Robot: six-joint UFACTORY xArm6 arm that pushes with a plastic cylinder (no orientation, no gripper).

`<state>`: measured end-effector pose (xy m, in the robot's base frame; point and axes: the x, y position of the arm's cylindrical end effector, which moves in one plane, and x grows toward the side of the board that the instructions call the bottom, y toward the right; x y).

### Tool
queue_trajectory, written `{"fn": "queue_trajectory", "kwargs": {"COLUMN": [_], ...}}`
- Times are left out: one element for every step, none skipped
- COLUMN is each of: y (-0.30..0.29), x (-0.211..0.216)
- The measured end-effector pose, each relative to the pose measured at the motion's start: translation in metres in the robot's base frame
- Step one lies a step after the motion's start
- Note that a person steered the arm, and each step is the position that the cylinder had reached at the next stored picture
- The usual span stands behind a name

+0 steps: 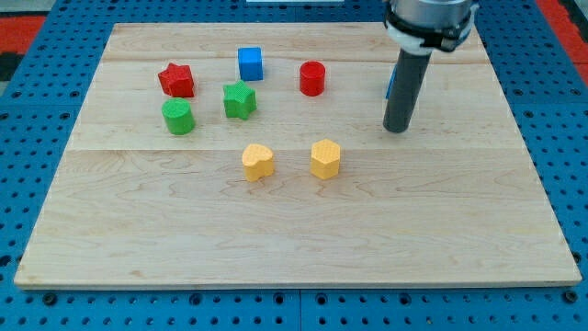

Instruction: Move the blue triangle towards top center

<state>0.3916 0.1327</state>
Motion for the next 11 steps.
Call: {"fn": "queue_trajectory", "kwargs": {"y": [0.022, 0.031, 0.019, 0.016, 0.033, 0.038, 0.013, -0.010, -0.012, -0.012, -0.023], "x": [-0.030, -0.040, -0.033, -0.036, -0.062, -0.079, -0.079, -0.079, -0.087, -0.105, -0.113]}}
